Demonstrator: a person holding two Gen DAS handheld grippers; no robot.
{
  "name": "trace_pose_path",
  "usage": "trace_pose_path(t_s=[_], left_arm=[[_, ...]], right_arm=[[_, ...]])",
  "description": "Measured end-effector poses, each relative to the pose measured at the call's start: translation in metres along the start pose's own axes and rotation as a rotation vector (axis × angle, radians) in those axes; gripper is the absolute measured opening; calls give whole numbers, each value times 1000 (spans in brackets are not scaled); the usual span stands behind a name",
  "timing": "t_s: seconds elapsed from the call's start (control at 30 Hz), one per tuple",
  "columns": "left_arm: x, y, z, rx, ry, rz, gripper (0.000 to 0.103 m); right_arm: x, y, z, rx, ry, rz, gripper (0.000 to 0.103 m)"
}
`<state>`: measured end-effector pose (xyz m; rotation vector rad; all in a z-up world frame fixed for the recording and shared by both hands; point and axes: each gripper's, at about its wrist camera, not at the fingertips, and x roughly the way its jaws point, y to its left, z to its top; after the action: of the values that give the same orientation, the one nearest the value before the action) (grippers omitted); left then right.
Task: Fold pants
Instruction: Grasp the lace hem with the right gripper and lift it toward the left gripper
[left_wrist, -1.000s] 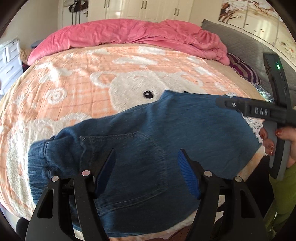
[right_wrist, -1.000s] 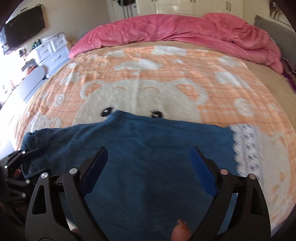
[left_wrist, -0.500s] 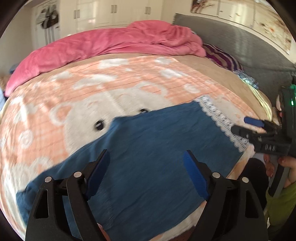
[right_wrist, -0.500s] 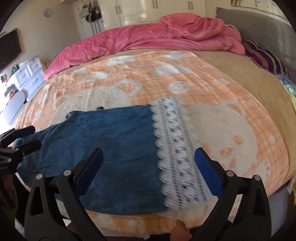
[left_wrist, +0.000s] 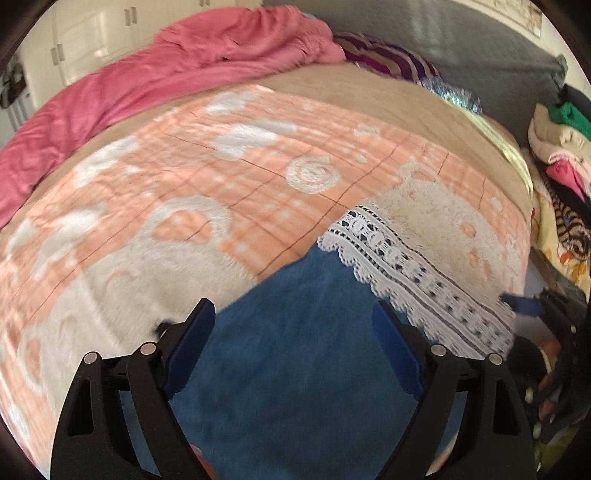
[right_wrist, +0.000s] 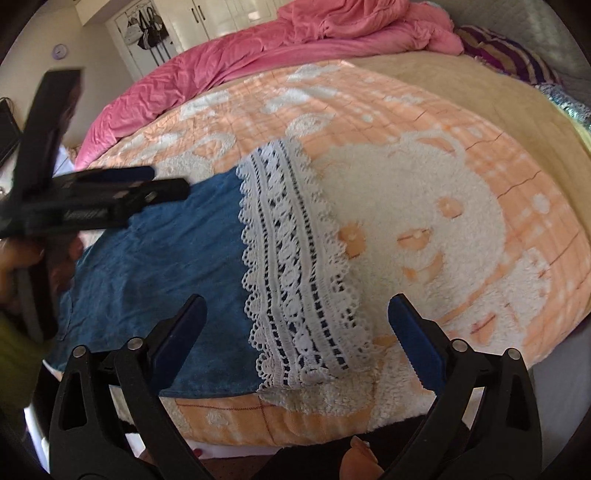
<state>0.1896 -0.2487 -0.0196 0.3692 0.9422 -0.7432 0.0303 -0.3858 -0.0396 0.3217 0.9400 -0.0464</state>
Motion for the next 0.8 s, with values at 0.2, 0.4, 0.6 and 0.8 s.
trace_pose_path(t_s=[0.2, 0.4, 0.6, 0.8], left_arm=[[43, 0, 21, 26, 59, -128, 81], [68, 0, 33, 35, 80, -278, 66], [74, 4, 29, -15, 78, -392, 36], [48, 18, 19, -57, 6, -444, 15]], right_arm=[[2, -2, -4, 8, -19, 84, 57], [15, -7, -7, 36, -8, 103, 57], [11, -10, -6, 51, -33, 144, 19], [0, 3, -2, 32, -67, 215, 15]])
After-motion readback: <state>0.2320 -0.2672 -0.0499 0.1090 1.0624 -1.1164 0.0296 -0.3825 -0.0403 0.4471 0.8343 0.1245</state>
